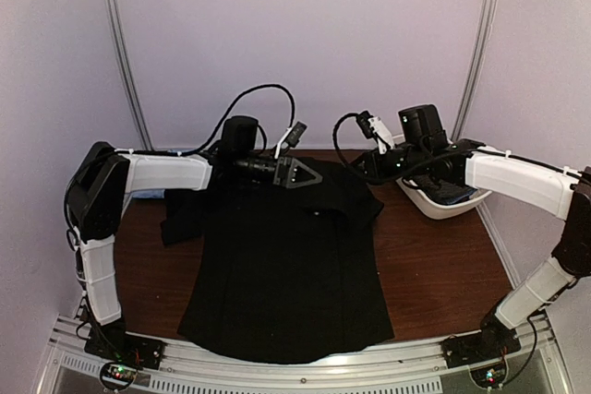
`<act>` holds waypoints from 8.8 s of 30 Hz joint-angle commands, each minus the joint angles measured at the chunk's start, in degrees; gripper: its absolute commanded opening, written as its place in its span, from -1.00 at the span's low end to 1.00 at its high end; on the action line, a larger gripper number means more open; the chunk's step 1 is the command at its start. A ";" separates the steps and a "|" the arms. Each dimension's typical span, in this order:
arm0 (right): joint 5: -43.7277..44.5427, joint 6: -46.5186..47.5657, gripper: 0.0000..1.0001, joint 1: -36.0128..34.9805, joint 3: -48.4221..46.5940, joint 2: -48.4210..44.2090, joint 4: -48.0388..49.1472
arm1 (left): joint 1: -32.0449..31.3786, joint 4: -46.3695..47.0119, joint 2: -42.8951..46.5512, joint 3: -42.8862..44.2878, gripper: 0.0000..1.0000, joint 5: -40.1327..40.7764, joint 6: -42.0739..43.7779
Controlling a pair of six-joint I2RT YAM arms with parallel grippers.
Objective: Fold and stack the long sleeve shirts
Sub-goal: Pass from the right arm to the left, then move the flattened shirt to the center of the board, then pick up the flattened shirt from the center of the board, then fold the flattened shirt at the center of the board, then fold the sleeve of the 1/3-folded shirt.
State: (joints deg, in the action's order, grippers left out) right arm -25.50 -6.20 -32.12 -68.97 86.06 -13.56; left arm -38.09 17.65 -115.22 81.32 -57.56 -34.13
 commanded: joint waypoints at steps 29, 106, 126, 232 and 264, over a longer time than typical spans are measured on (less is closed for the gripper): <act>12.88 -20.90 0.18 -0.92 22.19 -8.38 -6.90 | 7.98 -46.98 12.75 17.81 -1.00 54.49 8.07; 9.57 -40.60 -0.37 -10.61 43.33 -25.67 -17.99 | 11.81 -42.08 7.30 19.82 -1.00 47.74 4.07; 11.30 -47.24 -0.51 -18.08 44.81 -25.48 -20.76 | 11.81 -40.24 6.92 19.13 -1.00 45.26 3.16; 6.35 -28.14 0.12 -28.32 18.17 -1.39 3.08 | 24.46 -35.35 10.40 14.40 -1.00 32.30 10.46; 26.80 -31.63 1.00 -2.15 22.48 -14.92 25.77 | 5.97 -35.40 20.79 -4.20 -1.00 14.80 18.79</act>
State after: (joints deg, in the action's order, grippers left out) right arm 0.95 -37.45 -37.23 -49.04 74.11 7.38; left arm -31.16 -19.49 -97.21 77.14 -37.58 -18.26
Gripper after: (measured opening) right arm 0.997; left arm 0.012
